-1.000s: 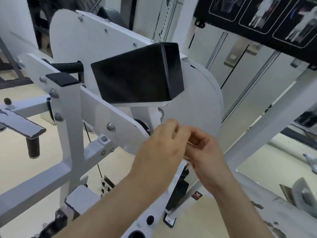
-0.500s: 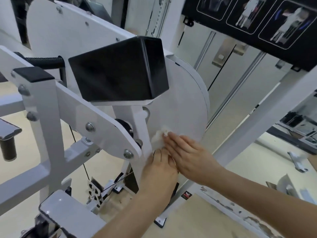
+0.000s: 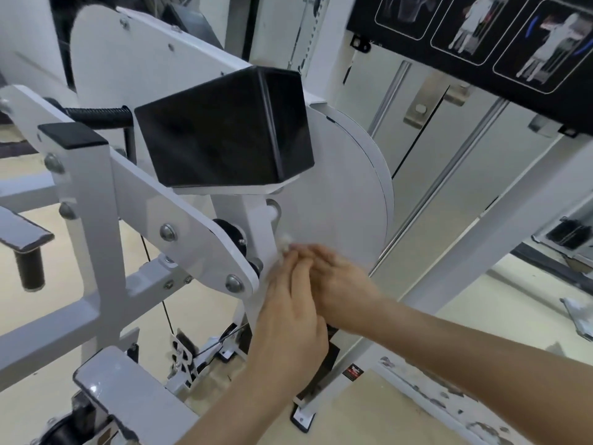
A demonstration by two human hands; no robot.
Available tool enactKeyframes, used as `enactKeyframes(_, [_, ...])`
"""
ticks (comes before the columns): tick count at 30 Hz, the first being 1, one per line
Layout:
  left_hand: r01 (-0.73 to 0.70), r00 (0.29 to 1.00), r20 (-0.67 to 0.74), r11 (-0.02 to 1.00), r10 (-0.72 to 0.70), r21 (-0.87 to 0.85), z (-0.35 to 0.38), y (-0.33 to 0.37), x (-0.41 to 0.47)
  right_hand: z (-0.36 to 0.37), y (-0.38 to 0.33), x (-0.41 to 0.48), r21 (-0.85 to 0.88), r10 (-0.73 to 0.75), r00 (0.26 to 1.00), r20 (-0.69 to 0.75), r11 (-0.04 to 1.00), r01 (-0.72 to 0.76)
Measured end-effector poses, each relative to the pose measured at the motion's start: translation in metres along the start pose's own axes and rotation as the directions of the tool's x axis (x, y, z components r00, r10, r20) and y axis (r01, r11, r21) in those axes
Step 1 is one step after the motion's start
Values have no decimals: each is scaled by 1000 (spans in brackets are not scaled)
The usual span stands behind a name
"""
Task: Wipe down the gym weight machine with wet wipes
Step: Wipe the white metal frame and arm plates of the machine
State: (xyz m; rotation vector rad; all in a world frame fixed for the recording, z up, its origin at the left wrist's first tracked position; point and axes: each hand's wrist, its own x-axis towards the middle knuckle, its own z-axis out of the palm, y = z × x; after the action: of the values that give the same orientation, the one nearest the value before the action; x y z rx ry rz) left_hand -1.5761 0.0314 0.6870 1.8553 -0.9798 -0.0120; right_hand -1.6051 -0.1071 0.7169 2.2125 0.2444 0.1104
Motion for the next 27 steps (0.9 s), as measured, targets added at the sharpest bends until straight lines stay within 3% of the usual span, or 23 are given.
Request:
enactKeyframes(2, [-3,1000,-16,1000,3,-7,-2,1,7,-23,34,-7,1,172,976,-136,985,-173])
enactKeyframes(4, [-20,999,-32,1000,19,-6,-3,5,15,-39,63,-19,-26,239,952,-191,968,-249])
enactKeyframes(7, [-143,984,-104,990,142,4,-4,21,26,-34,63,-39,-29,169,970,-174,984,-176])
enactKeyframes(10, [-173,981,-88,984,175,37,-6,32,34,-21,49,-59,35,58,984,-169,998,-53])
enactKeyframes(13, [-217,970,-72,962,231,165,-11,47,38,-36,78,-47,98,97,940,-328,993,-68])
enactKeyframes(16, [-335,907,-139,880,398,337,-39,70,51,-58,113,-16,152,175,856,-487,982,-115])
enactKeyframes(18, [-392,815,-242,809,526,438,-71,80,67,-66,130,2,188,198,832,-518,975,-115])
enactKeyframes(20, [-345,753,-329,768,570,540,-103,78,88,-67,137,16,241,235,819,-523,963,-122])
enactKeyframes(23, [-235,815,-357,823,457,517,-133,63,118,-58,130,35,305,319,793,-519,936,-177])
enactKeyframes(25, [-224,875,-308,878,372,424,-142,54,128,-55,123,42,336,371,798,-475,914,-225])
enactKeyframes(27, [-243,893,-265,885,364,397,-147,49,134,-63,124,46,401,426,794,-433,880,-253])
